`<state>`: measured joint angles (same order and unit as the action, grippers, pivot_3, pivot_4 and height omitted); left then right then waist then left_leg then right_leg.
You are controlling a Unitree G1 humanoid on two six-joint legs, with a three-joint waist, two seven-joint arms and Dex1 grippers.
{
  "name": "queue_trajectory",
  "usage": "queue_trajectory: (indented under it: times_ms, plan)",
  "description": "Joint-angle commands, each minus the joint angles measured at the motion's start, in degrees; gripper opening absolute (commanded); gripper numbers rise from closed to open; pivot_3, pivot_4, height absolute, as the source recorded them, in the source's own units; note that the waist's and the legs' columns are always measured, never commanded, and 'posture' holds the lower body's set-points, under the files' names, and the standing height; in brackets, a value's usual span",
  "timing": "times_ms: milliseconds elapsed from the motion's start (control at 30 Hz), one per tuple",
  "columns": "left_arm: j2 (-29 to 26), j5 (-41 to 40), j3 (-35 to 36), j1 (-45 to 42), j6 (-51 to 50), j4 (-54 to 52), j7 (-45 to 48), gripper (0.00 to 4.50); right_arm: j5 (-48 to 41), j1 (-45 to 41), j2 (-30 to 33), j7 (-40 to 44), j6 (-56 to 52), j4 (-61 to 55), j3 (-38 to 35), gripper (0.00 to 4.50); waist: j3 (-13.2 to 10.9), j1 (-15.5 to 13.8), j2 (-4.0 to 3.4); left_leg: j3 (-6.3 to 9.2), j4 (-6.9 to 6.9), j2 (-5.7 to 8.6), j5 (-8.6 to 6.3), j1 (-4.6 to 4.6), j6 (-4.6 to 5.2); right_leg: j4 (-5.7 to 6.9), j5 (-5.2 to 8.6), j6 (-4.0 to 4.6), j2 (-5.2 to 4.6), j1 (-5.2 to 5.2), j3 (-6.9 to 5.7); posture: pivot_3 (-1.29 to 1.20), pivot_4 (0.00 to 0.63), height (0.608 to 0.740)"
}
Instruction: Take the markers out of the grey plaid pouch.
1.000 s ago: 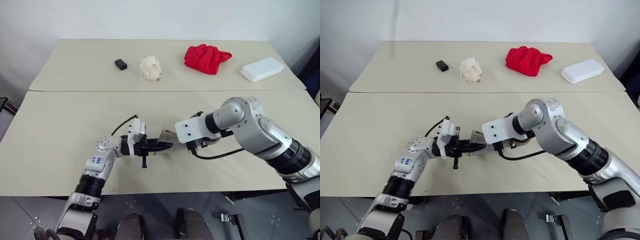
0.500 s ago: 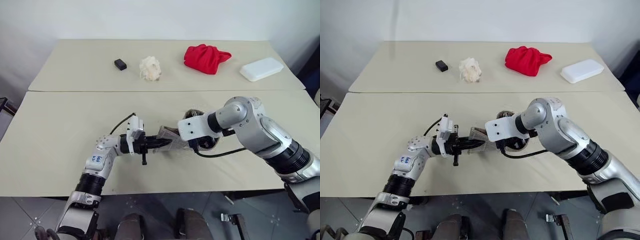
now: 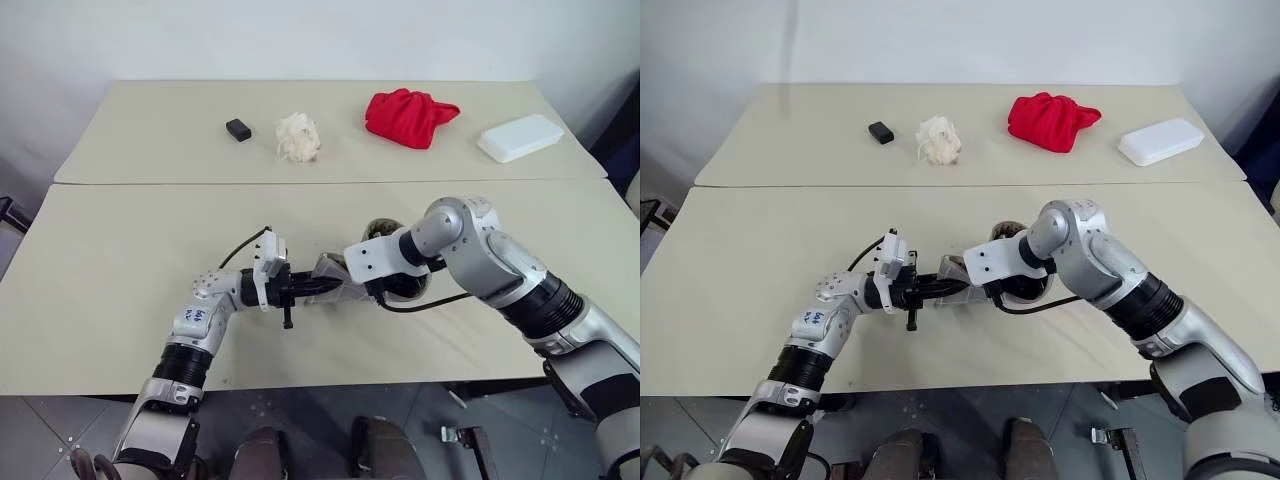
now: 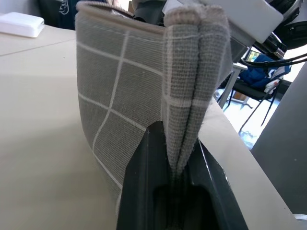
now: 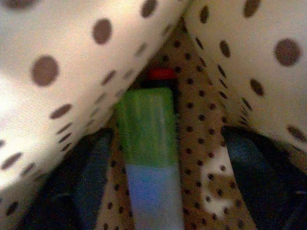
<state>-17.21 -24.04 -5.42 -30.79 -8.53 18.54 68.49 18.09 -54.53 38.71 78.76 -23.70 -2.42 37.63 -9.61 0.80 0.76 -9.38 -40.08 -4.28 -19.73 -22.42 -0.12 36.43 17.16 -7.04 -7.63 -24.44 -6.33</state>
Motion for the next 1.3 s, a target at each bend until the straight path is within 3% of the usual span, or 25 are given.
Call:
queue_trajectory:
  times_ms: [33, 133, 167, 433, 600, 733, 900, 1067, 1200, 1300]
  plan:
    - [0.4, -0.6, 0.9, -1.3, 1.3, -1.4, 0.6, 0.0, 0.8, 1.4, 0.2, 1.0, 0.5, -0.9, 0.2, 2.27, 0.0, 0.0, 0.0, 0.0, 0.0, 0.0, 0.0, 0.0, 0.0, 0.0, 0.0, 0.0, 0.0, 0.0, 0.0, 0.0, 0.15, 0.74]
    - [0.0, -0.5, 1.0, -1.2, 1.3, -1.6, 0.6, 0.0, 0.6, 1.1, 0.1, 0.1, 1.7, -2.1, -1.5, 1.23, 0.0, 0.0, 0.0, 0.0, 0.0, 0.0, 0.0, 0.0, 0.0, 0.0, 0.0, 0.0, 0.0, 0.0, 0.0, 0.0, 0.15, 0.74]
    - [0.0, -0.4, 1.0, -1.1, 1.3, -1.6, 0.6, 0.0, 0.6, 0.8, 0.0, -0.3, 2.1, -2.3, -2.0, 1.1, 0.0, 0.0, 0.0, 0.0, 0.0, 0.0, 0.0, 0.0, 0.0, 0.0, 0.0, 0.0, 0.0, 0.0, 0.0, 0.0, 0.15, 0.74]
    - [-1.7, -0.1, 1.2, -0.1, -0.5, -3.8, -0.6, 0.0, -4.8, 1.4, 0.3, -1.0, -0.3, -13.6, -10.0, 1.11, 0.0, 0.2, 0.0, 0.02, 0.02, 0.0, 0.0, -0.01, 0.0, 0.0, 0.0, 0.0, 0.01, -0.03, 0.0, 0.0, 0.15, 0.74]
    - [-2.8, 0.2, 1.2, 1.2, -1.6, -5.5, -0.9, 0.0, -16.5, 3.3, -1.1, 0.2, -5.7, -17.2, -18.6, 1.11, 0.0, 0.2, 0.0, 0.03, 0.02, 0.0, 0.0, -0.02, 0.0, -0.01, 0.0, 0.0, 0.0, -0.02, -0.01, 0.0, 0.15, 0.74]
    - [-3.6, 0.4, 1.0, 2.0, -2.1, -6.6, -1.1, 0.0, -24.3, 6.3, 0.2, 3.4, 2.4, -14.4, -23.0, 1.11, 0.0, 0.1, 0.0, 0.03, 0.03, 0.0, 0.0, -0.01, 0.0, -0.02, 0.0, 0.0, 0.0, -0.01, -0.01, 0.0, 0.15, 0.74]
    - [-4.1, 0.3, 1.1, 2.8, -2.5, -7.8, -1.6, 0.0, -35.7, 8.7, -1.0, 1.2, -4.4, -15.4, -30.8, 1.11, 0.0, 0.1, 0.0, 0.03, 0.03, 0.01, 0.0, 0.0, 0.0, -0.01, 0.0, 0.0, 0.0, 0.0, -0.01, 0.0, 0.15, 0.74]
    - [-5.0, -0.2, 1.5, 3.7, -2.7, -9.0, -1.5, 0.0, -47.8, 9.9, 3.7, -1.8, -17.9, -16.6, -41.3, 1.11, 0.0, -0.7, 0.0, 0.04, 0.02, 0.01, 0.0, -0.01, 0.01, -0.02, 0.0, 0.0, -0.01, 0.0, 0.0, 0.0, 0.15, 0.74]
    - [-6.5, -1.1, 2.1, 4.3, -3.0, -9.5, -0.2, 0.0, -57.3, 10.0, 11.4, -4.3, -32.6, -13.9, -50.3, 1.11, 0.0, -0.8, 0.0, 0.07, 0.02, 0.01, -0.01, -0.02, 0.02, -0.02, 0.0, 0.0, -0.03, 0.0, 0.0, 0.0, 0.15, 0.74]
    - [-7.1, -1.5, 2.1, 4.3, -3.0, -9.3, 1.0, 0.0, -53.4, 14.9, 19.0, -4.4, -31.9, -6.7, -51.0, 1.11, 0.0, -0.7, 0.02, 0.07, 0.03, 0.0, -0.02, 0.0, 0.03, -0.03, 0.0, 0.01, -0.04, 0.0, 0.03, 0.0, 0.15, 0.74]
